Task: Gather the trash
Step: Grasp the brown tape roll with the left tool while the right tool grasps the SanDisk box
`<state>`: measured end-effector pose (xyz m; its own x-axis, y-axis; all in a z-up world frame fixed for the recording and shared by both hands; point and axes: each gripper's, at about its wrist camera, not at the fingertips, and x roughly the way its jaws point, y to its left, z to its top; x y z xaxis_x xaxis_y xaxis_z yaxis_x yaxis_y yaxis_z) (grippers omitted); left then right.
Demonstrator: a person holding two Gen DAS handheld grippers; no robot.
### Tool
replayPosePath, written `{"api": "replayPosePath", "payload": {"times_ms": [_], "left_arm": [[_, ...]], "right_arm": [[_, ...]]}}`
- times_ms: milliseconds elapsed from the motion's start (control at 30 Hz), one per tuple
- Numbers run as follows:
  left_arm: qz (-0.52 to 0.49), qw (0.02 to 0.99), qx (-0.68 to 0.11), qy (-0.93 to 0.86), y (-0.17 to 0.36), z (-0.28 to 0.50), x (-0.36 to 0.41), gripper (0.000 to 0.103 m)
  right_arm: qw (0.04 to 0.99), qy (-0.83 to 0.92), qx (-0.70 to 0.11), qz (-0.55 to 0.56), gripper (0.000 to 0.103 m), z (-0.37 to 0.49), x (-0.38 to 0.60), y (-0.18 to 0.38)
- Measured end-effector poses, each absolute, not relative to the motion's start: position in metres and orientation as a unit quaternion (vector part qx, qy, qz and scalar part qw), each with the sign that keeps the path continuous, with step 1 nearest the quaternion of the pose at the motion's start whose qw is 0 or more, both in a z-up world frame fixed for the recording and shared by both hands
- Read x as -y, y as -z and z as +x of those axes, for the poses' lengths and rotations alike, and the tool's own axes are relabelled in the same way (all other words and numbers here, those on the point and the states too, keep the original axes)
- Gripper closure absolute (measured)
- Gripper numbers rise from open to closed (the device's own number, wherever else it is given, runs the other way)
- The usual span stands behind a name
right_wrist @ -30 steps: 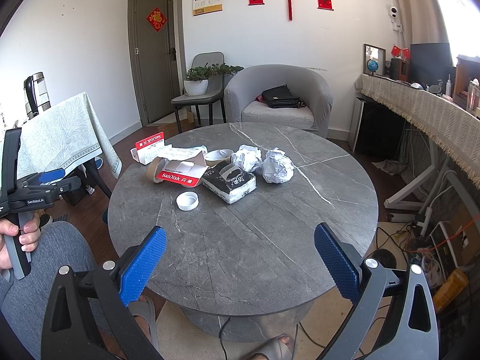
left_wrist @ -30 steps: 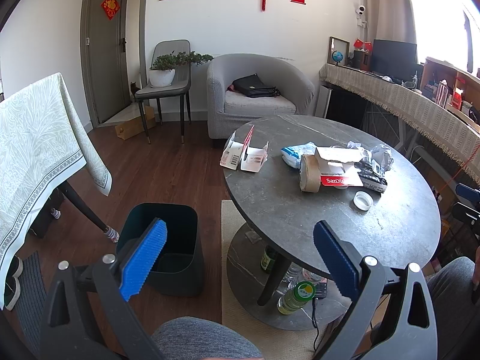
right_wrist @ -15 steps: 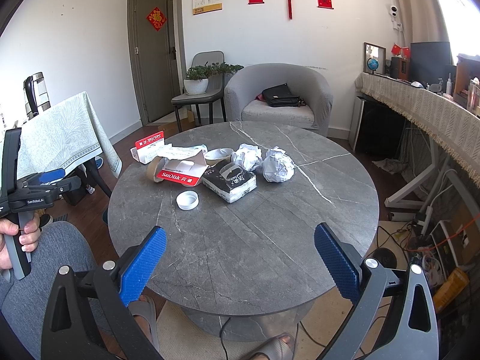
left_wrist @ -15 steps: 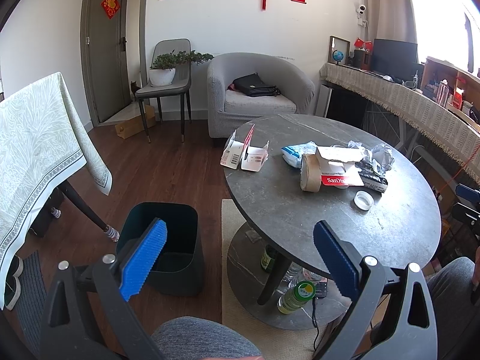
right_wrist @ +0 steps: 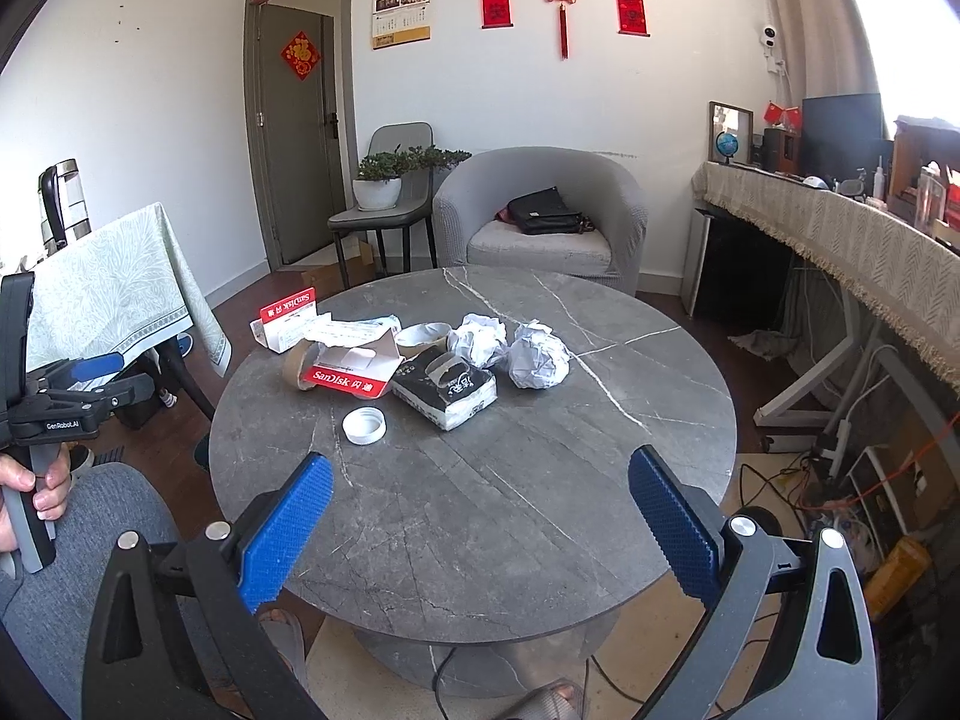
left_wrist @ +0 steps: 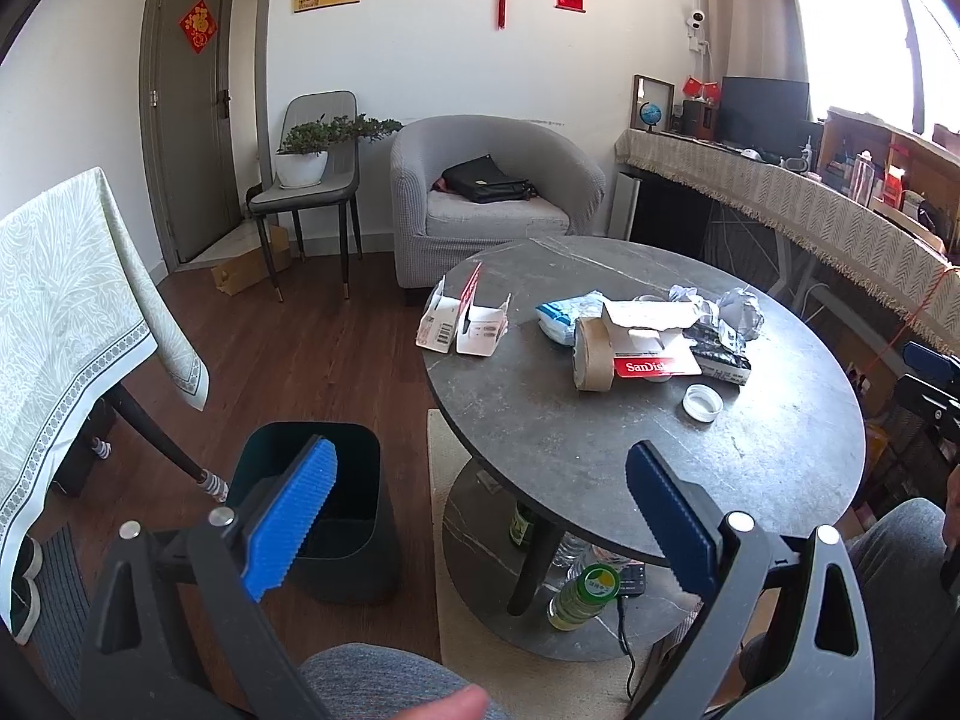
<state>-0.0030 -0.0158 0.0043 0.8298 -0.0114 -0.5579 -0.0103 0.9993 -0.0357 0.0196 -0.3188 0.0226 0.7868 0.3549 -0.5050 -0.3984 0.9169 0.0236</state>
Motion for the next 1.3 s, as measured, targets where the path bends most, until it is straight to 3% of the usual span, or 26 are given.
{"api": "replayPosePath", "payload": {"times_ms": [233,333,500,733,900,1300], "left_arm": [[-0.031,0.956,-0.291,0.012,-0.010,-0.004,0.014,0.008],[-0.027,0.956,-0.293,0.013,-0.013,-0.003,0.015,0.019],[-0.029,0.956,-0.289,0.046,-0.022,0.001,0.020,0.023],[-0.026,0.941,-0.320,0.110,-0.017,0.039,0.033,0.045],[-0.023,0.929,-0.344,0.135,-0.003,0.068,0.043,0.055],[-0.011,0.916,-0.369,0.155,0.024,0.114,0.055,0.059]], "right_arm": [[0.943,-0.209,-0.258,-0.034,0.003,0.020,0.311,-0.028],[0.940,-0.219,-0.260,-0.031,0.003,0.021,0.305,-0.030],[0.934,-0.241,-0.264,-0.003,0.003,0.027,0.297,-0.035],[0.928,-0.253,-0.273,0.011,0.003,0.049,0.283,-0.040],[0.920,-0.257,-0.293,0.035,0.008,0.073,0.274,-0.036],[0.905,-0.270,-0.329,0.017,0.015,0.119,0.230,-0.031]]}}
